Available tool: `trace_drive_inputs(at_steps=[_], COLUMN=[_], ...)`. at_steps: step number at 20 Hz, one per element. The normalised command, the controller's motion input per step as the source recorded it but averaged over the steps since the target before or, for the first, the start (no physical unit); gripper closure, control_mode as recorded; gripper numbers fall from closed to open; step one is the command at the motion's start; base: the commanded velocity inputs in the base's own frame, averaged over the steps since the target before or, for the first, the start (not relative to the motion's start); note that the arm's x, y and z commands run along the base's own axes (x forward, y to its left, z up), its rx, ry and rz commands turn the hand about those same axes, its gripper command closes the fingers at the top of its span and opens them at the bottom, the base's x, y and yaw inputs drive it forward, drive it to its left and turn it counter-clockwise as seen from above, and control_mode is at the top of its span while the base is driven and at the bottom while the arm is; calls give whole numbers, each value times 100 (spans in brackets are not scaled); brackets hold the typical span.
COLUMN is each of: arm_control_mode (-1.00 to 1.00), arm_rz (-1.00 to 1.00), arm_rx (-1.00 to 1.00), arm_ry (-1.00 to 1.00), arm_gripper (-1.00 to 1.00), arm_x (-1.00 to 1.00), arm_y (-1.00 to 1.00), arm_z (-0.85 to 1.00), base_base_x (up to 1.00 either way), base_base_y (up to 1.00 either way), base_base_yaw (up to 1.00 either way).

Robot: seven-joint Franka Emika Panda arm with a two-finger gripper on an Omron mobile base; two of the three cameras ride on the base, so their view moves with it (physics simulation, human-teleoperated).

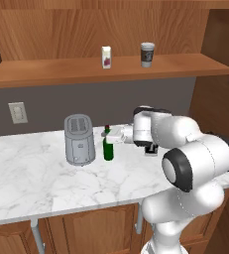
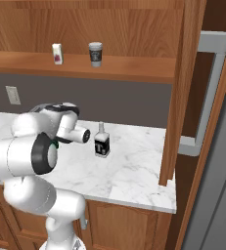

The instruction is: Sort all alcoholic drinks to one cabinet, and non-alcoholic drinks to the other.

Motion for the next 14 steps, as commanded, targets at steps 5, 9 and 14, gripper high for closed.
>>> trace_drive_inputs(at_steps=[5, 9, 14], arm_control_mode=[-100, -100, -100], arm_rz=[-7, -7, -8], arm_rx=[0, 0, -4], arm_ry=[0, 0, 0], arm_gripper=[100, 100, 100], arm_x=[-35, -54, -69], arm_y=[-7, -13, -18], arm_z=[81, 59, 39], base_base_x=[0, 0, 0], base_base_y=[0, 0, 0], base_base_yaw=[0, 0, 0])
